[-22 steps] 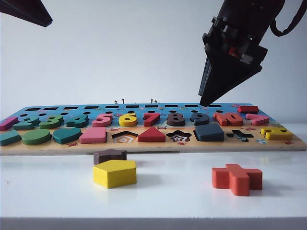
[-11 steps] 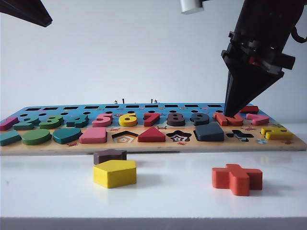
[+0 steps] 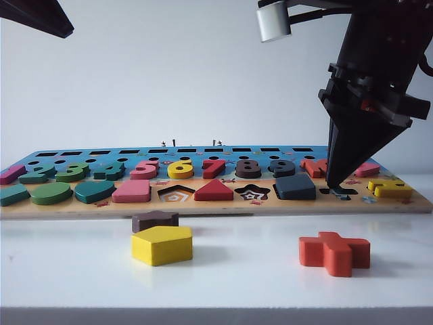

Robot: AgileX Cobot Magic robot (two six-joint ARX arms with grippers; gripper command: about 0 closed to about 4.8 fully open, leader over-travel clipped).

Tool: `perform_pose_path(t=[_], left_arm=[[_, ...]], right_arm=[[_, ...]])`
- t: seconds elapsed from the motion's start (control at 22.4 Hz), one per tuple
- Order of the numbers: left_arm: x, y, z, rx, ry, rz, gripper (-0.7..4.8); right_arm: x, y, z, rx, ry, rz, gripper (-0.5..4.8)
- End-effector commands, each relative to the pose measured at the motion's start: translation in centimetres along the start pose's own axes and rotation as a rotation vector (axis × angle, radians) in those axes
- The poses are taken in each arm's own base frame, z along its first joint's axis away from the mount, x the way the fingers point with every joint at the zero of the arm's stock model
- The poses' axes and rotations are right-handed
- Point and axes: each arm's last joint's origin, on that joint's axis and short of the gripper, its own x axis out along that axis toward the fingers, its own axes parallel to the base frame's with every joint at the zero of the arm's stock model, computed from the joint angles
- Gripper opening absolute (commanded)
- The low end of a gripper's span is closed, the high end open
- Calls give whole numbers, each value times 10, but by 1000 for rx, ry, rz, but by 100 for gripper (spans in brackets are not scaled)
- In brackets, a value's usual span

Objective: Insert the cube into the slot.

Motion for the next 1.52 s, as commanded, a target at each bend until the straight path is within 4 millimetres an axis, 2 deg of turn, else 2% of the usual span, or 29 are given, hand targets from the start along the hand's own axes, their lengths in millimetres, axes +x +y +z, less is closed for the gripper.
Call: perform_pose_path(t=[0.04,1.21,1.52], left_arm=[[-1,0,2,16,-15,3,17],[-1,0,2,16,-15,3,17],[-1,0,2,16,-15,3,17]], right_arm=[[3,-2,2,4,-9,-7,-5],[6,-4,8,6,-73,2,-5],[-1,-7,3,44,26,-134,-4]])
